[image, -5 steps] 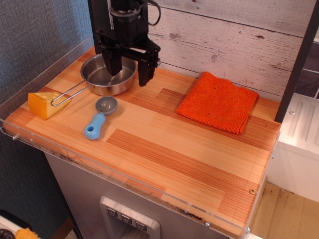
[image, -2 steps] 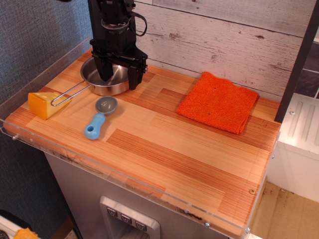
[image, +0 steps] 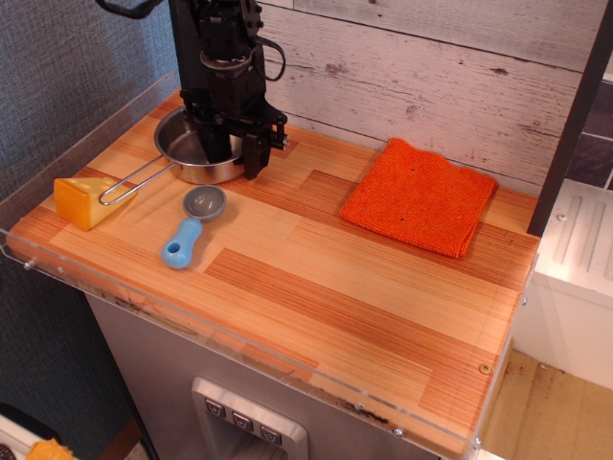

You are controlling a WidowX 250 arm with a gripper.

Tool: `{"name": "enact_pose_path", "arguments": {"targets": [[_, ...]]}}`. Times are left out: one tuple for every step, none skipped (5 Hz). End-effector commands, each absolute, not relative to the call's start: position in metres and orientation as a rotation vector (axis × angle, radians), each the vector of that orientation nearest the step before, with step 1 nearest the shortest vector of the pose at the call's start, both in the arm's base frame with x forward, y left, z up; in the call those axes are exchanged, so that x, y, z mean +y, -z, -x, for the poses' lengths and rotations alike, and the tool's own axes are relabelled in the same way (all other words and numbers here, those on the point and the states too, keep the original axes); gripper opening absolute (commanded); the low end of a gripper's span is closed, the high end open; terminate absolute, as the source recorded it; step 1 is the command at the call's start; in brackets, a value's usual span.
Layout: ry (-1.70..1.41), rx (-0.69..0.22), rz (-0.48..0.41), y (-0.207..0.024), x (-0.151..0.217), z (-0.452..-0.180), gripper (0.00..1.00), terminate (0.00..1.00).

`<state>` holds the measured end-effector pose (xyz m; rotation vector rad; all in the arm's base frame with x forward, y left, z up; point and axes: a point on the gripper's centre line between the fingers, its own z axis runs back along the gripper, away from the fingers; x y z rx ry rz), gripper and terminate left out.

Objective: Take the silver vessel and place it on the orange cloth.

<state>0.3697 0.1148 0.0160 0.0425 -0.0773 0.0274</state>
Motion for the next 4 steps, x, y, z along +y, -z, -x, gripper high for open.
{"name": "enact_pose_path", "arguments": {"targets": [[0.052,-0.073,-0.046,-0.038,0.12,-0.376,0.0,0.0],[0.128,-0.057,-0.027,-0.049,0.12,-0.372,0.0,0.0],[0.172,-0.032,-0.04,-0.063,0.121,-0.364,0.0,0.0],[0.213,-0.034,-0.019,-0.089,0.104,-0.355,0.0,0.0]]}}
